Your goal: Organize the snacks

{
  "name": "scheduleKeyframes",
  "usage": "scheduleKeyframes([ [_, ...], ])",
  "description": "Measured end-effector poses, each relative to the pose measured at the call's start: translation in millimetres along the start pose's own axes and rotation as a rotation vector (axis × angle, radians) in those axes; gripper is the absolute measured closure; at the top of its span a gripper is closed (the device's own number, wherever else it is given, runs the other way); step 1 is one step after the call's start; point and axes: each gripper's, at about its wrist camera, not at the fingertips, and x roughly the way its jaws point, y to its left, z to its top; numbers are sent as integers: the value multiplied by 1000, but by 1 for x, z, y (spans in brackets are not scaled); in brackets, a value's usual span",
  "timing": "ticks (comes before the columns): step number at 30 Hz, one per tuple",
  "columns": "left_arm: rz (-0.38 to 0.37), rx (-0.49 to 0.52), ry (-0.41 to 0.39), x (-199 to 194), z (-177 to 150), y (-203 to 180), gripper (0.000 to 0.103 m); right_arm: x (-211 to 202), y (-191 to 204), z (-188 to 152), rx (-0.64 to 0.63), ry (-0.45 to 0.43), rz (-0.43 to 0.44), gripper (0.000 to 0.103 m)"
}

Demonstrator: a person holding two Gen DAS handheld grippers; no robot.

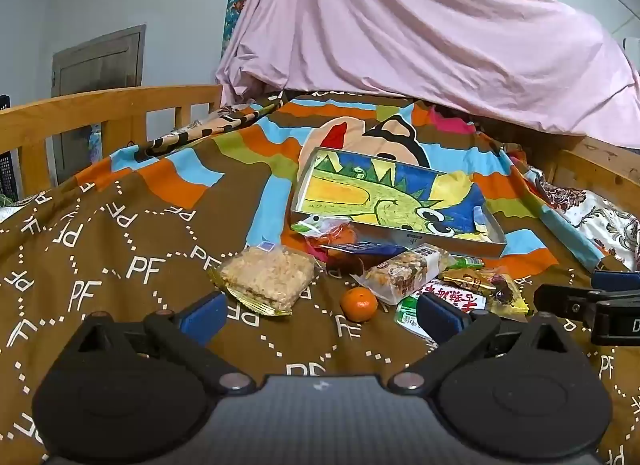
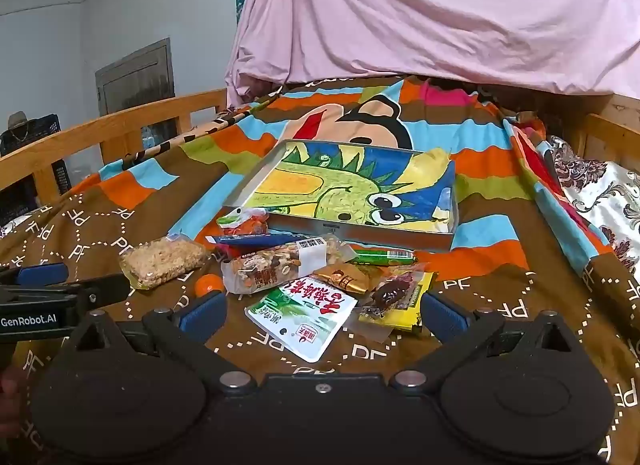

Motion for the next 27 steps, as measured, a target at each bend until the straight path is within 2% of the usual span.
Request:
scheduleKeyframes([
  [27, 1, -1, 9, 0, 0, 0, 0, 1, -1, -1, 10, 4, 5, 0],
])
